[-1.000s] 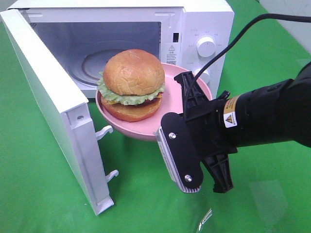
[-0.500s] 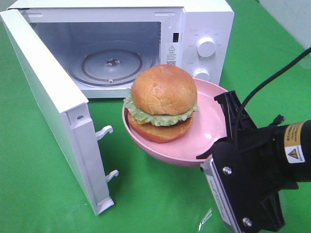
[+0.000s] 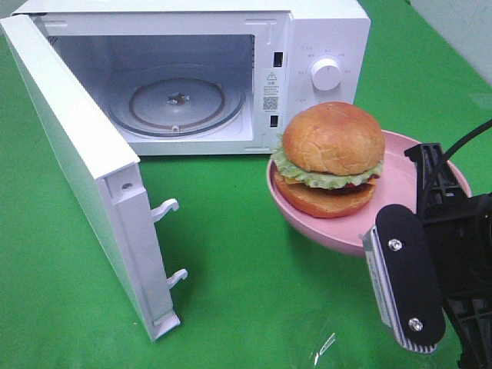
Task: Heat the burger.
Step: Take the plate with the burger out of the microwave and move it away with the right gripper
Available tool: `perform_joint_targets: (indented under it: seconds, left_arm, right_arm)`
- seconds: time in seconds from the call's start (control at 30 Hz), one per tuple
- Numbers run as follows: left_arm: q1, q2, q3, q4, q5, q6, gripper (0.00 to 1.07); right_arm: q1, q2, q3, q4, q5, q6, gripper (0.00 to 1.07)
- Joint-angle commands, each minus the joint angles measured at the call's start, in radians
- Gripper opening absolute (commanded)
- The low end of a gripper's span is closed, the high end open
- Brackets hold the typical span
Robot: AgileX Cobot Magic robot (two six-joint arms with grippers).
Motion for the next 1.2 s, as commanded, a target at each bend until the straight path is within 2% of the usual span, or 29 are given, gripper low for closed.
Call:
perform_joint_targets:
  seconds: [0.03,0.27,0.47,0.93,1.2]
  left_arm:
    - [0.0,-0.015,-0.001,0.003,-0.017,0.004,1.01]
    - [0.0,-0.015,-0.001,0.003,-0.017,0.004,1.01]
    - [0.0,-0.015,-0.001,0.003,-0.017,0.004,1.01]
    - [0.0,-0.015,-0.001,0.003,-0.017,0.004,1.01]
    - [0.0,-0.015,-0.001,0.003,-0.017,0.004,1.01]
  right_arm:
    - [-0.001,-0.017,-0.009,-0.07,-0.001,0.112,0.0]
    - [-0.001,-0.017,-0.009,-0.163,0.088,0.346,0.0]
    - [-0.001,-0.017,-0.009,-0.321,0.204,0.554,0.0]
    - [-0.001,-0.017,-0.01,-0.351,0.399,0.701,0.0]
    - [-0.001,-0.017,-0.042,-0.436,0.511,0.869,0.01]
